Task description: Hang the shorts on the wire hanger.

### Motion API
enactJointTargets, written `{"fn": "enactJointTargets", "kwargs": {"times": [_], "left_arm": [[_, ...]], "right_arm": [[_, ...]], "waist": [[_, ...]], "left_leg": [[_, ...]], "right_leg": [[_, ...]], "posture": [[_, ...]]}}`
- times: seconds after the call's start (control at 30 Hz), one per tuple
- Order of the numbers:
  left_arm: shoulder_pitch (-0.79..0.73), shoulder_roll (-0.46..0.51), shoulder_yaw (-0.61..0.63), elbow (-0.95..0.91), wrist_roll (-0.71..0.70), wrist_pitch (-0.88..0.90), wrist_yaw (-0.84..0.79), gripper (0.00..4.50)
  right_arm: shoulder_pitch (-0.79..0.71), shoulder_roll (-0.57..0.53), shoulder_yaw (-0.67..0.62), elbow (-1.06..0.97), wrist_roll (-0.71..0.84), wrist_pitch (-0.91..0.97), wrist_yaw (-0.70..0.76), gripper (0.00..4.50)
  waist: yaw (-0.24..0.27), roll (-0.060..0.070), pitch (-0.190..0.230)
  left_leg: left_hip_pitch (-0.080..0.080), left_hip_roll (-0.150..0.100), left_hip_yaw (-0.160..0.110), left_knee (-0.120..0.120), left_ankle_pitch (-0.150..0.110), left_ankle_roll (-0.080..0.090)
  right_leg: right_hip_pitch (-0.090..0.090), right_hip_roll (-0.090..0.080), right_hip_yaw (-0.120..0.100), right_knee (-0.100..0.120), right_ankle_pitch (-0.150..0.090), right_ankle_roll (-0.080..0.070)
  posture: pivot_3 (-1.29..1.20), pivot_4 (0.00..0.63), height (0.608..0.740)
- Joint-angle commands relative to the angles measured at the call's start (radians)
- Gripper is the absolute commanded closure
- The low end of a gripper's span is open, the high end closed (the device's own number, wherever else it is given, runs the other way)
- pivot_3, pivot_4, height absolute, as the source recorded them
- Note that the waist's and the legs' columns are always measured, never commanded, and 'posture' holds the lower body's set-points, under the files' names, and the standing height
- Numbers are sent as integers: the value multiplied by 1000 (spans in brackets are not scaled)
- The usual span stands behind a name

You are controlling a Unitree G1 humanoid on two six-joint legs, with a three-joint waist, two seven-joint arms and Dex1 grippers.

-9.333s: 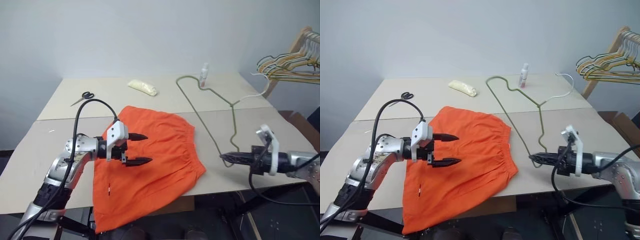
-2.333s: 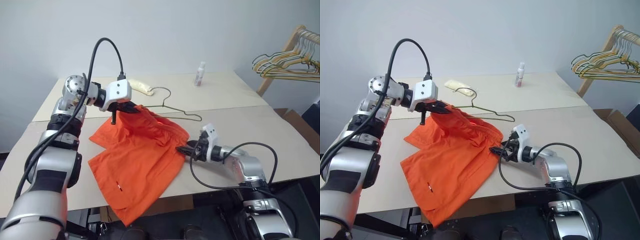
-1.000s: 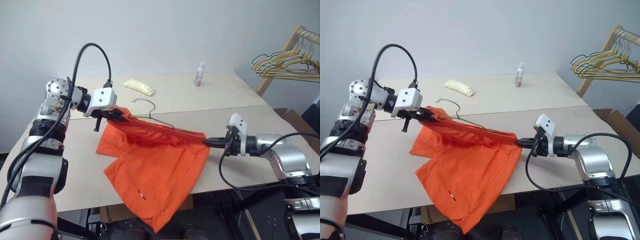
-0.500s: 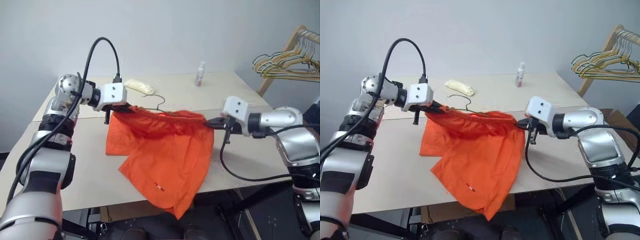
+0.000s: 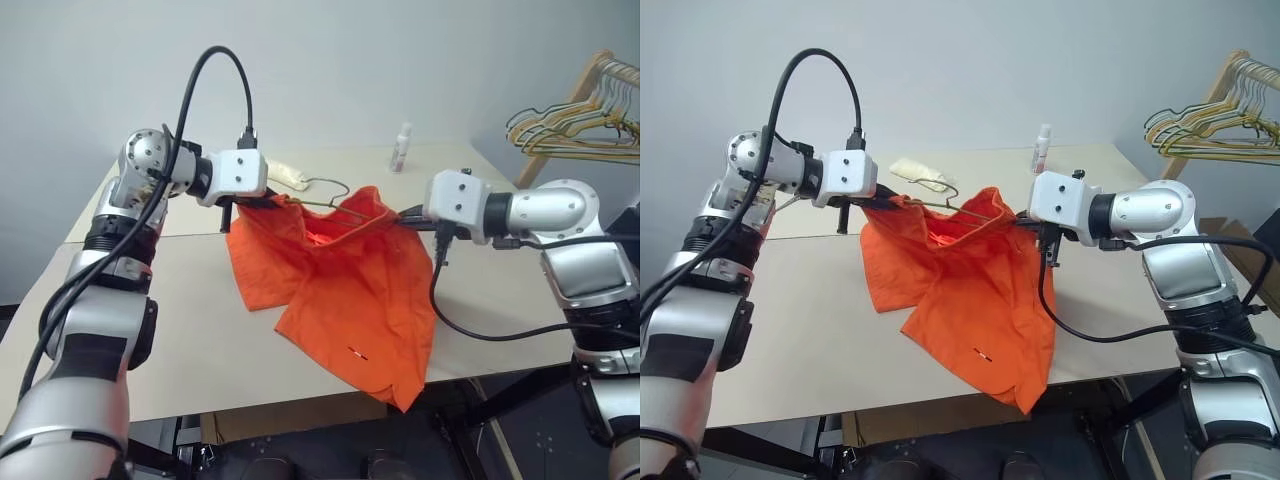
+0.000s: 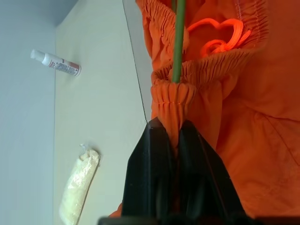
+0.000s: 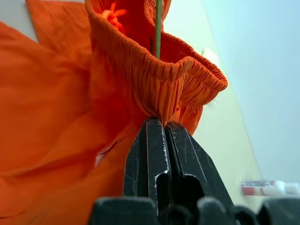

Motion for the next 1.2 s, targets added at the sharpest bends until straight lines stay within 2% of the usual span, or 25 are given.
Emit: {"fn": "enactJointTargets", "kwargs": {"times": [0.03, 0.13, 0.67, 0.97, 1.07, 1.2], "left_arm": [[-3, 14, 33, -57, -46, 21, -17, 4500], [6, 16, 34, -71, -52, 34, -14, 4500], [57, -6, 34, -139, -88, 58, -39, 4500], [76, -13, 35, -163, -103, 62, -51, 4500], [75, -11, 38, -158, -101, 69, -47, 4500], [73, -13, 50, -132, -110, 64, -39, 4500]], "right_arm": [[-17, -8, -13, -2, -21, -37, -6, 3427], [-7, -7, -3, 26, -50, -62, -14, 2439], [26, 65, -31, 92, 52, -36, 29, 2439], [1, 116, -21, 106, 101, 113, 42, 2439], [5, 107, -21, 100, 100, 134, 47, 2997], [18, 101, -35, 90, 107, 167, 42, 4346]], "waist": [[0, 0, 0], [1, 0, 0], [-3, 0, 0], [-2, 0, 0], [-2, 0, 0], [-2, 0, 0]], "left_leg": [[0, 0, 0, 0, 0, 0], [0, 0, 0, 0, 0, 0], [0, 0, 0, 0, 1, -1], [0, 0, 0, 0, 1, -2], [0, 0, 0, 0, 1, -2], [0, 0, 0, 0, 1, -2]], "right_leg": [[0, 0, 0, 0, 0, 0], [0, 0, 0, 0, 0, 0], [0, 0, 0, 0, 0, 0], [0, 0, 0, 0, 0, 0], [0, 0, 0, 0, 0, 0], [0, 0, 0, 0, 0, 0]], "posture": [[112, 0, 740], [112, 0, 740], [101, 0, 740], [110, 0, 740], [108, 0, 740], [107, 0, 740]]}}
